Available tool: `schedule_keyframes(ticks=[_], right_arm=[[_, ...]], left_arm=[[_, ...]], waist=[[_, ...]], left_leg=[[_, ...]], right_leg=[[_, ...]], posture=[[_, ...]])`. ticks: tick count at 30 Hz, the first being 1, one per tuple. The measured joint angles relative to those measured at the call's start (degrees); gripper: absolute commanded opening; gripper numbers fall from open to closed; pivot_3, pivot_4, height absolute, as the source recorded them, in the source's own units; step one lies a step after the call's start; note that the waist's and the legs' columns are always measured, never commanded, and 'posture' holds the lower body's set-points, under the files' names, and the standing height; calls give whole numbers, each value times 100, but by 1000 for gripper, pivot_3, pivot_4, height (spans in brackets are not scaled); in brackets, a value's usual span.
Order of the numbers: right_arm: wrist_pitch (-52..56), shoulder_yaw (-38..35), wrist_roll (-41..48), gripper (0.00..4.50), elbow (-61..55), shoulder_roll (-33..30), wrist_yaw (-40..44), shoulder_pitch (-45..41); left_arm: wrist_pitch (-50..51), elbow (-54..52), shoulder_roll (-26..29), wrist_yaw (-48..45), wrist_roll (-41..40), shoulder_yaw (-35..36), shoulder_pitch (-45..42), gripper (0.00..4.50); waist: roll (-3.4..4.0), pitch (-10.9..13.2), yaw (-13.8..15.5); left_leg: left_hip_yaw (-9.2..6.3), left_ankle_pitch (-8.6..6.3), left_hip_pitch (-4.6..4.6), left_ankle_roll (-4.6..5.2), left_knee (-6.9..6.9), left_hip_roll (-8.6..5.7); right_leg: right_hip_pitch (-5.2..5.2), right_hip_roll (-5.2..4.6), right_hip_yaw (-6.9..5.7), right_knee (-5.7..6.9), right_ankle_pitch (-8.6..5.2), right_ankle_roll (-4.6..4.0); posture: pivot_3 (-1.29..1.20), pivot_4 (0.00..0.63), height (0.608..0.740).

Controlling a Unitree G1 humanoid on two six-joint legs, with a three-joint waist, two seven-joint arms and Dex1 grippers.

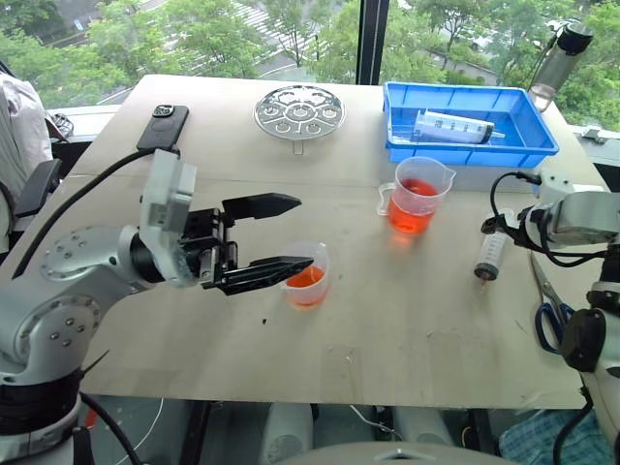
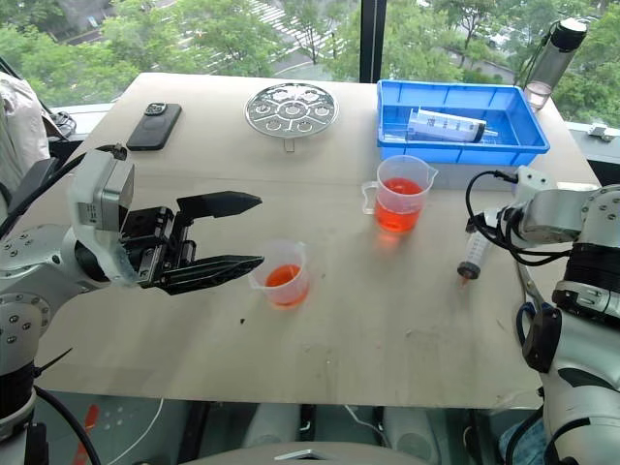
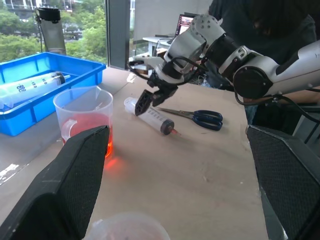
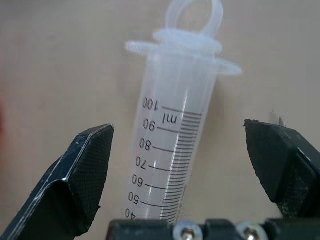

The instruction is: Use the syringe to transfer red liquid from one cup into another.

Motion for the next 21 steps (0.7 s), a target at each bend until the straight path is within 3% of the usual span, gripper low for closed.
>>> schedule_keyframes(ticks=[7,10,15,21], right_arm=[[2,273,245,4500,438,-20,-358,-111],[3,278,242,3668,685,-19,-392,-255],[3,263,150,1549,956,-26,-399,-395],[4,225,383,1503,426,-72,-346,-49]], left_arm=[[-1,-119,-116,222,-9,0,162,4438],[0,-160,-138,292,-51,1,182,4500],[6,-211,-155,480,-111,7,249,4500],[5,-296,-239,645,-226,-24,214,4500]], waist=[[0,0,-11],[0,0,-11],[-2,-2,-29],[-2,-1,-16]], left_leg=[[-4,0,0,0,0,0],[-6,0,0,0,1,0],[-6,0,2,0,0,1],[-7,0,2,0,-1,1]], right_leg=[[0,2,-1,0,0,1],[0,4,2,0,-1,1],[0,7,5,0,0,1],[0,9,7,0,-1,1]], posture=[[0,150,725],[0,150,725],[0,150,725],[0,150,725]])
